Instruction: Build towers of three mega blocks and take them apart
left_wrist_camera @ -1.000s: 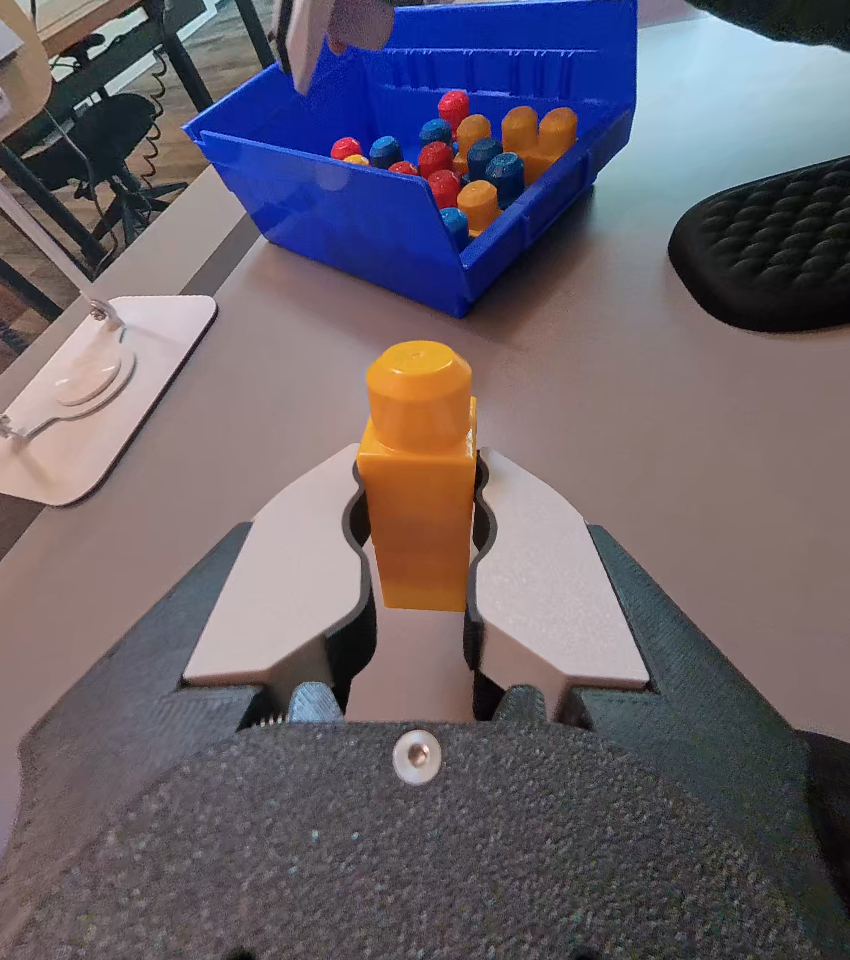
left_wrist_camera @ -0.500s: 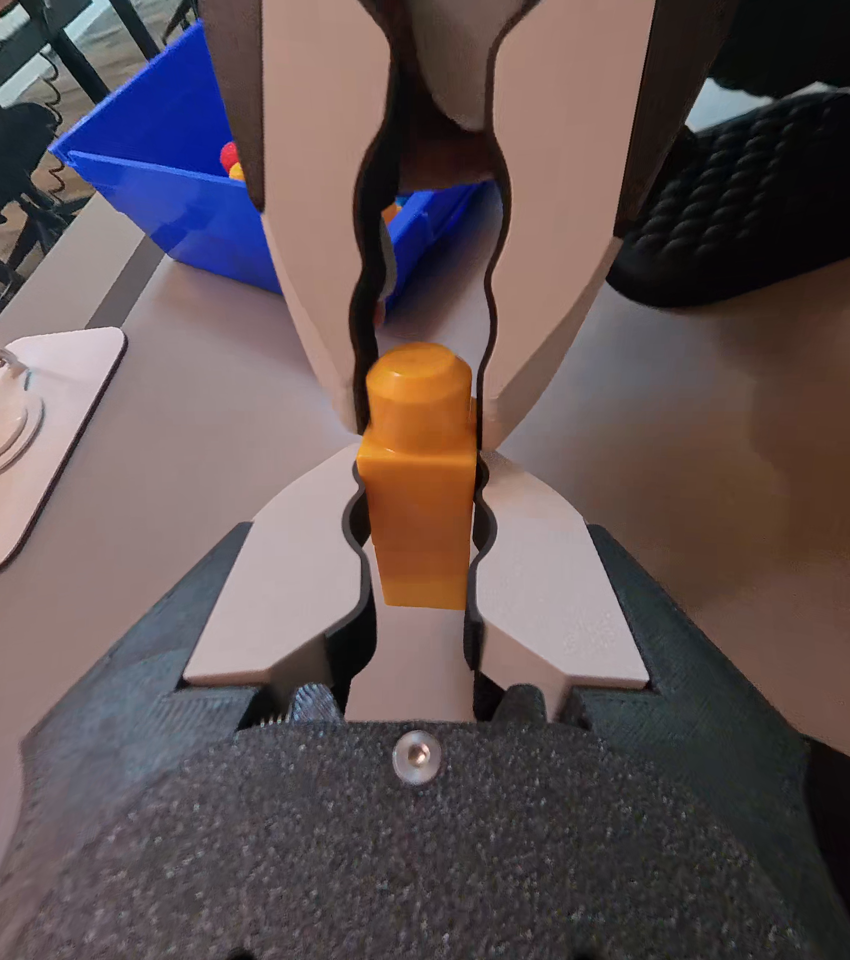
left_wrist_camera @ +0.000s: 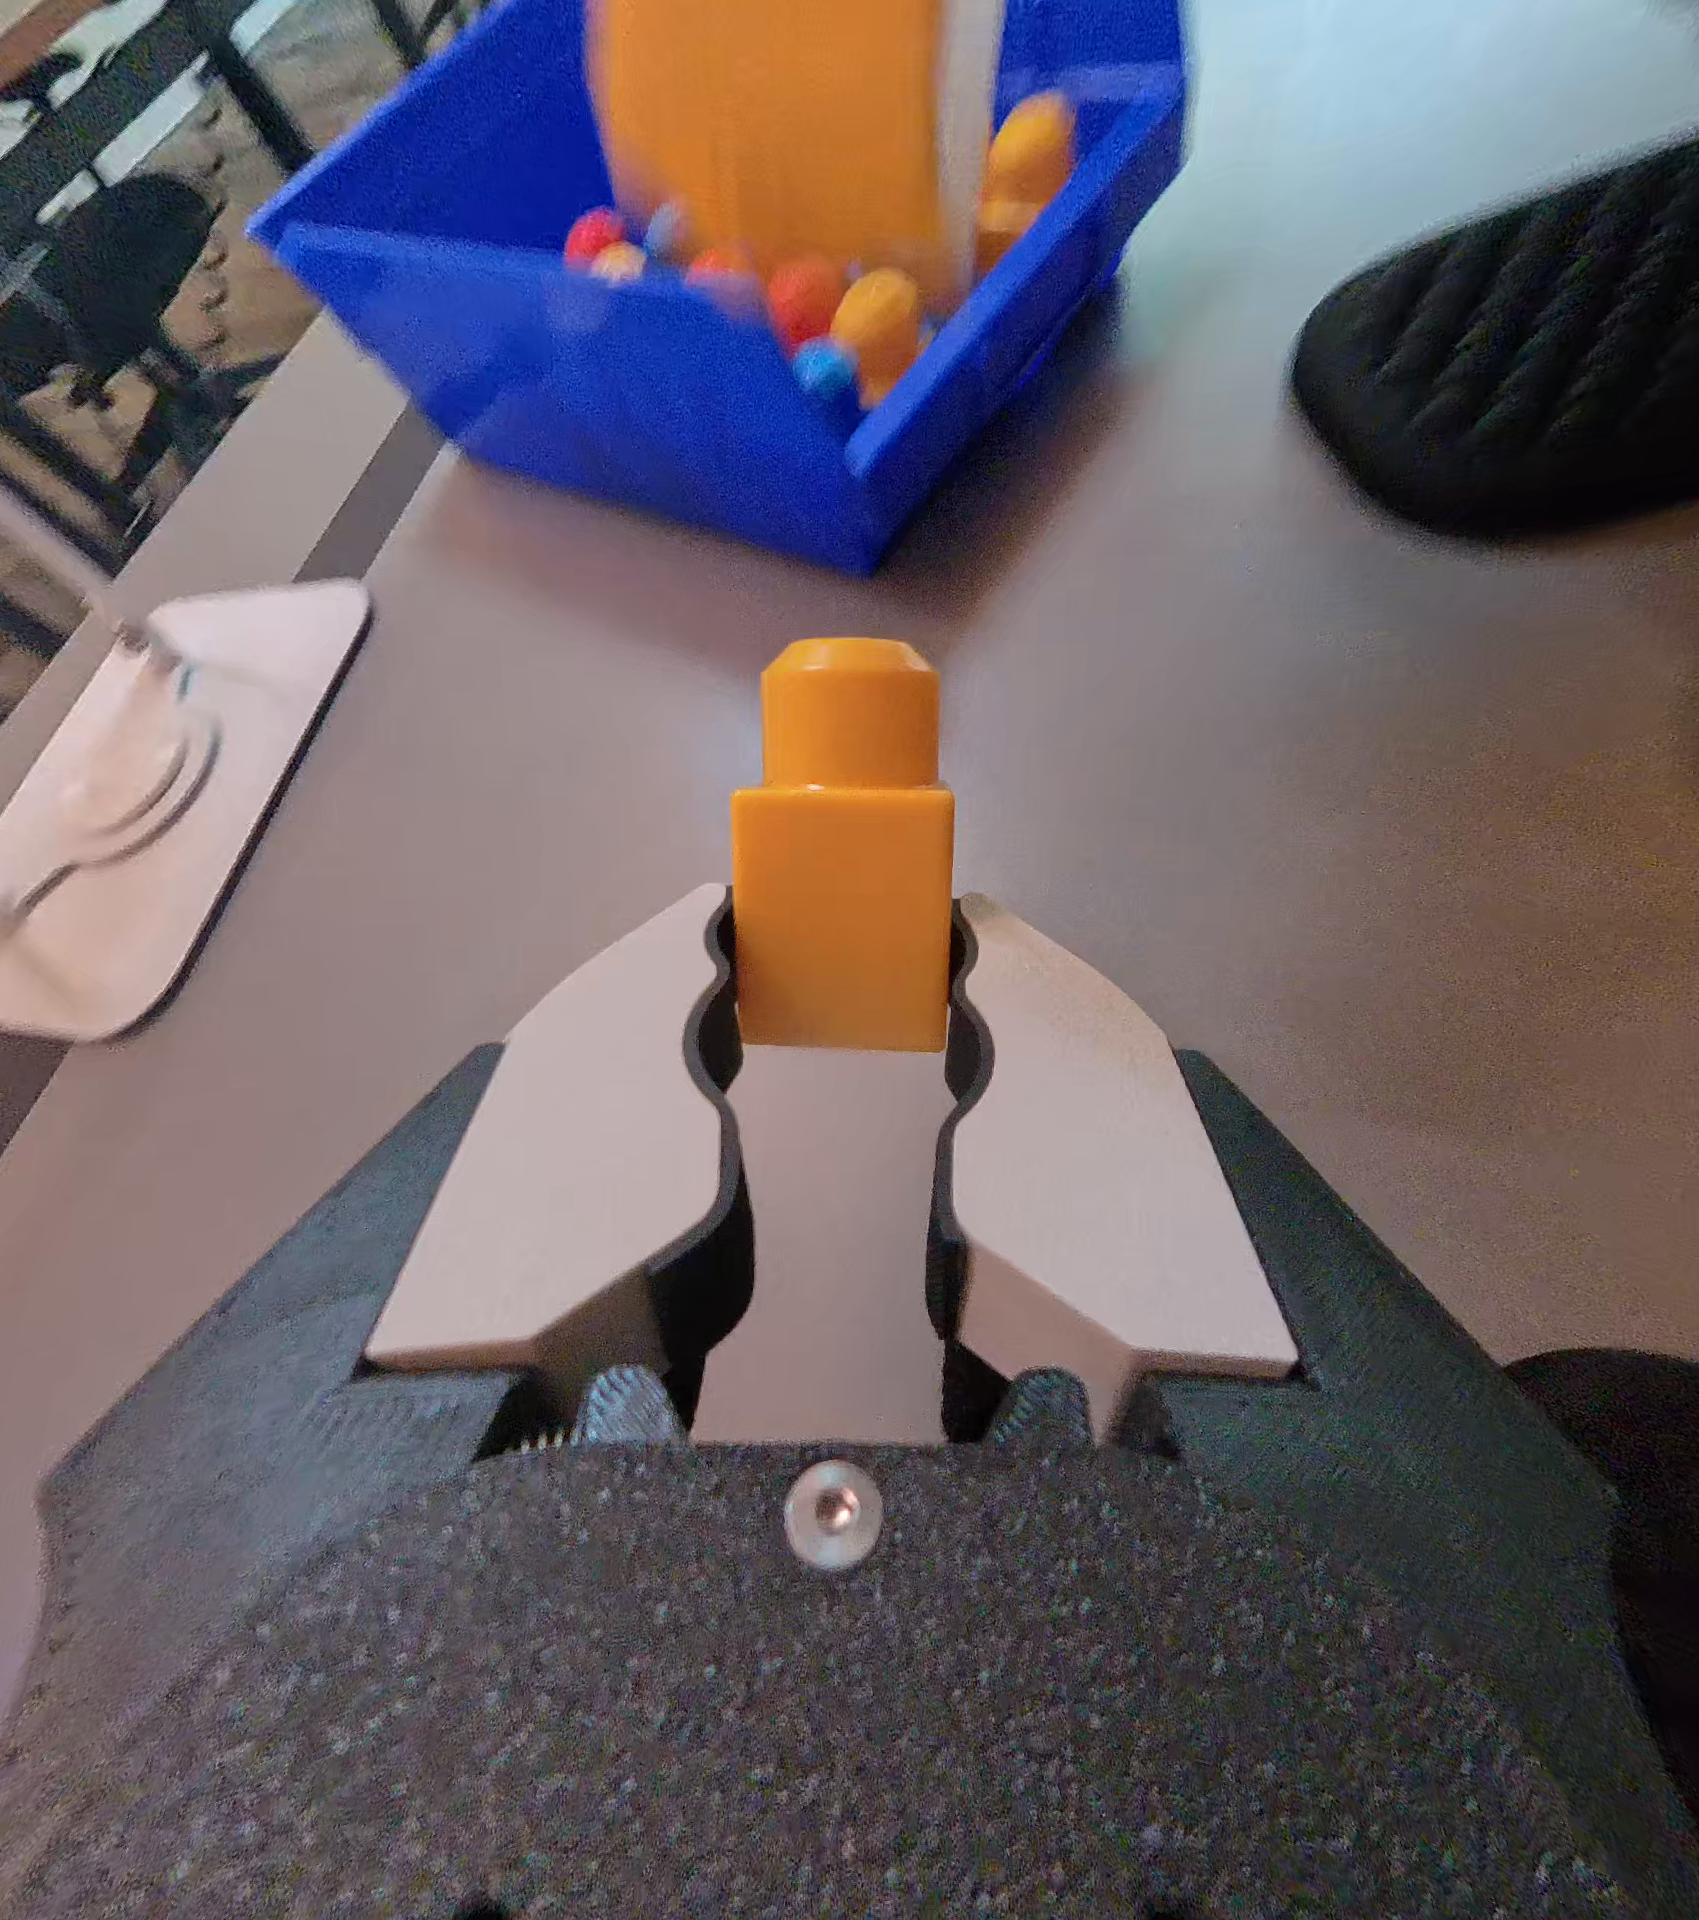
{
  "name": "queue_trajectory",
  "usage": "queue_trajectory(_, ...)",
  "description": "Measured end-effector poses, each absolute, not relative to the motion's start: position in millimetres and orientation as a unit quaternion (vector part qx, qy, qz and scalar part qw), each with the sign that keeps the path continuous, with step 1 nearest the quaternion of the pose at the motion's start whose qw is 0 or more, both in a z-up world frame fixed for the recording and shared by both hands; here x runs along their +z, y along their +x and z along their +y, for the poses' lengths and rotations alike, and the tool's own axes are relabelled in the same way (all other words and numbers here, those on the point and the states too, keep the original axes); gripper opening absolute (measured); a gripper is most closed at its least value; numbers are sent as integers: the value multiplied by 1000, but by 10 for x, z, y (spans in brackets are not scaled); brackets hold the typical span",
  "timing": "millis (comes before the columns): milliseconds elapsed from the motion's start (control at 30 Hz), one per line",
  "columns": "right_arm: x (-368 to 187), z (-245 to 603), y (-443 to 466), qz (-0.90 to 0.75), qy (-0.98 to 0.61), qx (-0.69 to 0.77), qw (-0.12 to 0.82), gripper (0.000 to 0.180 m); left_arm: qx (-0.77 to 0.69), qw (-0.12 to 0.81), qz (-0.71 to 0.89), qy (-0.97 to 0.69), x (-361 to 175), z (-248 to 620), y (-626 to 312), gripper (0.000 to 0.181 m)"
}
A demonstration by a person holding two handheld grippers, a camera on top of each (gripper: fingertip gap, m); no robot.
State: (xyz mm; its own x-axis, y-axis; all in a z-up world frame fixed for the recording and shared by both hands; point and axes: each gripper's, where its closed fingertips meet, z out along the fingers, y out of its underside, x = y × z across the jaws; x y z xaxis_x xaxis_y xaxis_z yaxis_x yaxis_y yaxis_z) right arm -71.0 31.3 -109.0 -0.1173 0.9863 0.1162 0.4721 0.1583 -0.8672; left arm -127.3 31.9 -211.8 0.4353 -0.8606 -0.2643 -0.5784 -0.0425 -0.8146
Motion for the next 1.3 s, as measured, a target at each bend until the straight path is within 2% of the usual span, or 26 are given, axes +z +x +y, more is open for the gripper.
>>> queue_trajectory(100, -651, 783, -366, -613, -586, 294, 442, 32, -159, 461, 473, -734, -2251, 453, -1422, 36)
queue_trajectory(200, -613, 1662, 252, -557, -675, 75, 478, 32, -165, 490, 437, -736, -2146, 573, -1468, 36)
queue_trajectory(300, -1001, 2339, 962, -513, -766, -73, 380, 32, -177, 513, 421, -726, -2056, 586, -1452, 36)
queue_trajectory(467, -1939, 2738, 1579, -468, -857, -95, 192, 32, -167, 510, 434, -724, -2112, 564, -1399, 36)
queue_trajectory(600, -2361, 2749, 1628, -460, -878, -48, 125, 32, -172, 501, 440, -725, -2163, 548, -1359, 36)
queue_trajectory(733, -2555, 2647, 1563, -461, -883, -8, 91, 33, -175, 499, 448, -720, -2183, 517, -1309, 36)
queue_trajectory(900, -2427, 2627, 1531, -458, -881, 14, 118, 42, -185, 504, 457, -709, -2166, 474, -1236, 36)
queue_trajectory(1067, -1871, 2435, 1048, -506, -823, 78, 246, 58, -201, 515, 453, -700, -2097, 447, -1186, 36)
queue_trajectory(1200, -1528, 1584, 204, -637, -679, 170, 323, 58, -220, 522, 457, -686, -2030, 384, -1116, 36)
queue_trajectory(1300, -1497, 840, -340, -697, -586, 237, 338, 54, -234, 521, 461, -679, -2004, 328, -1058, 37)
